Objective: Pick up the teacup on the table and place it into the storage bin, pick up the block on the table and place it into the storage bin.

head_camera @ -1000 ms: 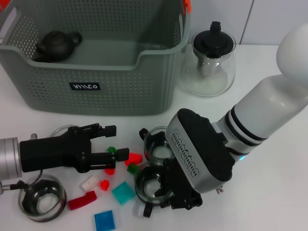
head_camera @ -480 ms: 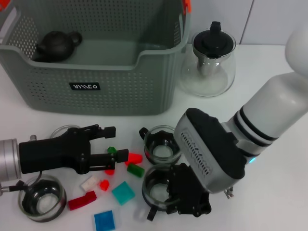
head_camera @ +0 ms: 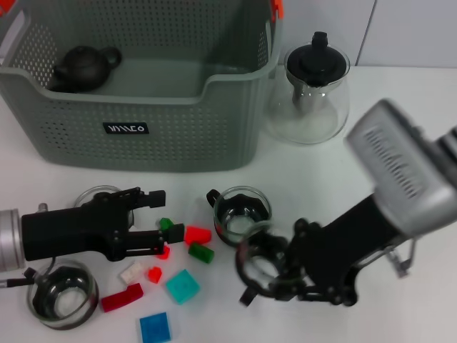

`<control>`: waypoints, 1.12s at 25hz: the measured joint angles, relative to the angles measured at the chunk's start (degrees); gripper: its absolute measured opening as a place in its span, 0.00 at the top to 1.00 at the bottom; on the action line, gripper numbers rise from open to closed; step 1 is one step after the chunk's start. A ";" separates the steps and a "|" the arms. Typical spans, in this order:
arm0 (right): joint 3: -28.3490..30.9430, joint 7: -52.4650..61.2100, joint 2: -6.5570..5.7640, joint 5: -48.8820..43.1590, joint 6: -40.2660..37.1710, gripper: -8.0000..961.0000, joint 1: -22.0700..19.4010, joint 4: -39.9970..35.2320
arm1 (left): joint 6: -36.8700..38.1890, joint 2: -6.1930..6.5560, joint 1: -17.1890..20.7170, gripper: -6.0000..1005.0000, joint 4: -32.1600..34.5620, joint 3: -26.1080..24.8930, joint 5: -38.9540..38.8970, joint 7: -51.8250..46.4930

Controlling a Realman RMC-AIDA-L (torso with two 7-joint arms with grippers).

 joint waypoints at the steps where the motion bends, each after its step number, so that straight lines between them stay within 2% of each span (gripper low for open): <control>1: 1.85 0.00 -0.22 0.00 -1.36 0.93 -0.44 -0.10 | -0.12 0.14 0.16 0.14 0.03 -0.16 0.00 0.01; 6: 11.71 0.49 -1.62 -0.10 -8.17 0.93 -2.62 -1.93 | -0.46 0.59 1.18 0.14 0.02 -3.67 0.00 0.55; 9: 20.04 2.09 -1.89 1.69 -14.37 0.93 -2.73 -5.85 | -0.49 0.68 1.41 0.14 0.01 -4.50 0.01 0.96; 11: 21.74 2.86 -1.97 2.56 -15.64 0.93 -2.56 -6.86 | -0.67 0.70 1.29 0.14 0.00 -4.45 0.17 0.98; 12: 24.63 7.15 -2.53 7.95 -16.89 0.93 -1.71 -11.19 | -0.79 0.70 1.23 0.14 0.00 -4.37 0.28 0.98; 14: 25.35 9.36 -2.79 10.93 -16.88 0.93 -1.05 -13.33 | -0.90 0.65 1.11 0.14 0.00 -3.95 0.58 0.98; 17: 28.11 13.72 -2.75 15.47 -15.94 0.93 2.05 -15.40 | -0.99 0.62 1.12 0.14 0.00 -3.77 0.70 0.98; 20: 30.76 18.08 -2.03 17.06 -11.57 0.93 7.11 -15.02 | -0.81 0.45 1.03 0.14 0.00 -3.80 0.52 0.97; 24: 29.38 23.40 -1.31 14.04 1.21 0.93 14.10 -13.23 | -0.55 -0.10 0.68 0.14 -0.07 -3.77 0.68 0.97; 28: 26.94 28.06 -1.73 5.06 15.97 0.93 22.30 -5.59 | -0.55 -0.44 0.65 0.14 -0.09 -3.71 0.72 0.96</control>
